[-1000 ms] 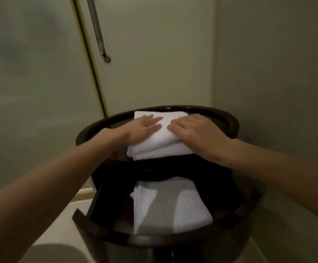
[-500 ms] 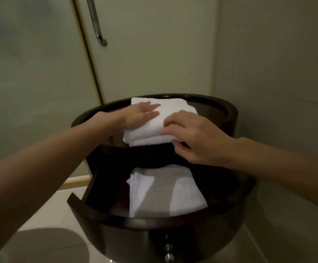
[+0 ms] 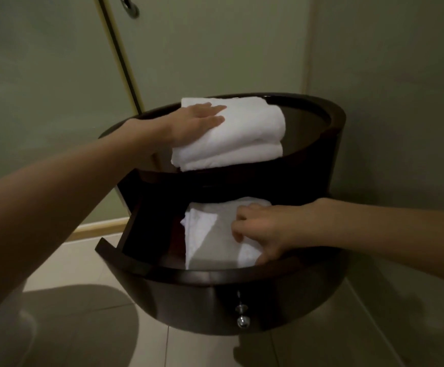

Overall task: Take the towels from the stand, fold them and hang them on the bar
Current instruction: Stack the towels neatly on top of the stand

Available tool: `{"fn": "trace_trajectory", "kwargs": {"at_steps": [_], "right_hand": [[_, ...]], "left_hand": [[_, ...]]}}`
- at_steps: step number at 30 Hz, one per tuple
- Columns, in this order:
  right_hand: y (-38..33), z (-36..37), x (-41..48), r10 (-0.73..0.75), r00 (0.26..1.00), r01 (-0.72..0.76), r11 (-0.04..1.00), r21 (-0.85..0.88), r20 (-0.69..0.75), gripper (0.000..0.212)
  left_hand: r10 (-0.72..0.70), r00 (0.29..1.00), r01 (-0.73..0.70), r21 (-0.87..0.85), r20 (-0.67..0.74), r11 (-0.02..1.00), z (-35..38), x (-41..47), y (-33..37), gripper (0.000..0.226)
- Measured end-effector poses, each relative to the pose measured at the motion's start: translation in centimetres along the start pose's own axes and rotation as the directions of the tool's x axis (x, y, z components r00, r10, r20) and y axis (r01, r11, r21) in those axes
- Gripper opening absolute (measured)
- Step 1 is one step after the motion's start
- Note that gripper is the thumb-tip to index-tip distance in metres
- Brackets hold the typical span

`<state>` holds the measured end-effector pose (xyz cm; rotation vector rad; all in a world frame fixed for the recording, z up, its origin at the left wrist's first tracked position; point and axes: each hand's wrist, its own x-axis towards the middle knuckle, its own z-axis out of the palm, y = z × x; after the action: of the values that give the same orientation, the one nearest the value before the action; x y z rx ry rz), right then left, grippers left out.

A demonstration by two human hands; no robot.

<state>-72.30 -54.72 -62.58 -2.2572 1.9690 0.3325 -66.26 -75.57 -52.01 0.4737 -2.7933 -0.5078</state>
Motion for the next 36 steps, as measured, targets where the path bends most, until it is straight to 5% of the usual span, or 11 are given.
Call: {"fn": "trace_trajectory", "kwargs": {"at_steps": [12, 23, 36], "right_hand": [[-1.0, 0.2, 0.6, 0.022, 0.997, -0.029, 0.994, -0.104, -0.071, 0.055], [0.0, -3.3, -0.7, 0.088, 0.977, -0.061, 0.988, 0.14, -0.193, 0.023], [1.9, -8.7, -1.8, 0.166, 0.905, 0.006, 0.916, 0.401, -0.392, 0.028]], "left_hand": [[-0.003, 1.0, 0.003, 0.039, -0.007, 0.999, 0.1, -0.3, -0.1, 0.047], [-0.018, 1.0, 0.017, 0.059, 0.017, 0.998, 0.2, -0.5, 0.3, 0.049], [-0.036, 0.998, 0.029, 0.117, 0.057, 0.993, 0.1, -0.5, 0.2, 0.052]]}}
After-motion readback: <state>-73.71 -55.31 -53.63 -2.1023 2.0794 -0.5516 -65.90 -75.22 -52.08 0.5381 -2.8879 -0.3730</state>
